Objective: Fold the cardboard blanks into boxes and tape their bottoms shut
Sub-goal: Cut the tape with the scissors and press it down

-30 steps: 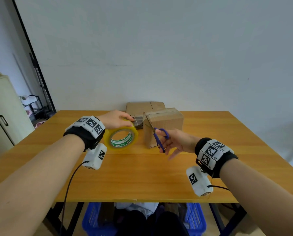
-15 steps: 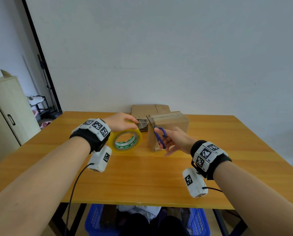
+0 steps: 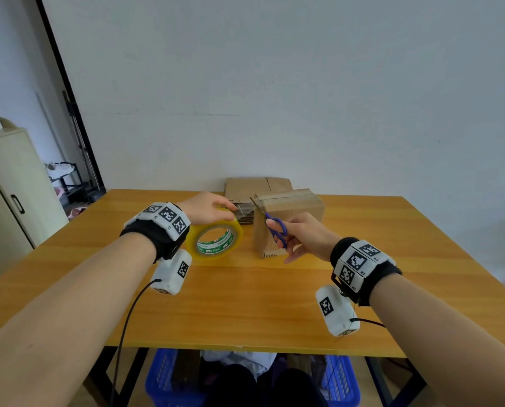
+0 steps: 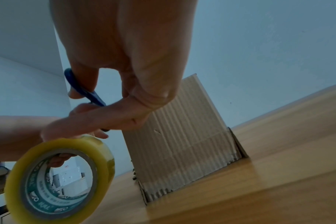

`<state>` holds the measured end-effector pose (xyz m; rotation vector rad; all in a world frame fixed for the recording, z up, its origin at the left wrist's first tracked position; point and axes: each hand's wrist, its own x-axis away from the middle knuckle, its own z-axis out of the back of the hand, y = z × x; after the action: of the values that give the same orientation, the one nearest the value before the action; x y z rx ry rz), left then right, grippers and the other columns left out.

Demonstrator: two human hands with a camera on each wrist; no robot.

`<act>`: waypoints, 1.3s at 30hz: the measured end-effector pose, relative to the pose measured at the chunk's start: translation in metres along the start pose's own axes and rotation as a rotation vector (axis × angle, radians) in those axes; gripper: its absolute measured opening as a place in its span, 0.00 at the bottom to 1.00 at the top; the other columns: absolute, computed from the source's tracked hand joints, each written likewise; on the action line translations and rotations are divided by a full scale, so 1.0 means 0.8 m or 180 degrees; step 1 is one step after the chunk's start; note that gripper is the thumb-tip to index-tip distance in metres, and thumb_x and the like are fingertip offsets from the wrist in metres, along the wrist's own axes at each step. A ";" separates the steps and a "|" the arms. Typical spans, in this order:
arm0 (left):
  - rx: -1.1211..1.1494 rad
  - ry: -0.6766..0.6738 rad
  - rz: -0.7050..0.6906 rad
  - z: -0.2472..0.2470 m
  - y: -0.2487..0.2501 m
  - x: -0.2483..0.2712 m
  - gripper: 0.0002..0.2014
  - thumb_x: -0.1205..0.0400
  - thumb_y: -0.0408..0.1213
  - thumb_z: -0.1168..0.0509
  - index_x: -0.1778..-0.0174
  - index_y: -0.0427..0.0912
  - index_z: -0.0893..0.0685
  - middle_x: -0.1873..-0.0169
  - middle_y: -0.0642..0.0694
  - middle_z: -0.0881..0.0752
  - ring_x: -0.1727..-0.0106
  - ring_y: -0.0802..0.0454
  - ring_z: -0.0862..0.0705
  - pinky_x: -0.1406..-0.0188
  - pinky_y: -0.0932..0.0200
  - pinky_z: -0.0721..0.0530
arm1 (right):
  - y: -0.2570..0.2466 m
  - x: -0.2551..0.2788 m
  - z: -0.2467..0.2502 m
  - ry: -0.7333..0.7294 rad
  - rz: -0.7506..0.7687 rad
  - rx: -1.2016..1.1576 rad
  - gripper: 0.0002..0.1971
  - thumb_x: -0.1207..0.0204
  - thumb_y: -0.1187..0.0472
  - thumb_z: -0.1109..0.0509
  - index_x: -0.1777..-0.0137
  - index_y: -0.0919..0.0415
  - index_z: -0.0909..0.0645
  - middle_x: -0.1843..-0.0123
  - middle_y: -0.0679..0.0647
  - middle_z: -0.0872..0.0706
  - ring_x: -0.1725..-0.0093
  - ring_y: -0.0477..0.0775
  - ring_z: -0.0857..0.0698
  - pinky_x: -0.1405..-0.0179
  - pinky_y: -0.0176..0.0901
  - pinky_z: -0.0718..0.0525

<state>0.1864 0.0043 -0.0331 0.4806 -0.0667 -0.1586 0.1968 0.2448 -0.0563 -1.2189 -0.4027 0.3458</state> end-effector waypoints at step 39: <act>-0.0066 -0.0267 0.0253 0.010 -0.001 0.000 0.15 0.26 0.51 0.26 0.48 0.51 0.18 0.37 0.53 0.21 0.34 0.52 0.26 0.32 0.52 0.29 | 0.006 -0.006 -0.001 -0.0173 0.0115 0.0217 0.15 0.22 0.52 0.29 0.61 0.65 0.18 0.69 0.54 0.20 0.76 0.46 0.24 0.72 0.43 0.12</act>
<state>0.1851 -0.0002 -0.0266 0.4497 -0.1659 -0.1013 0.1928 0.2438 -0.0615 -1.1531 -0.4130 0.4214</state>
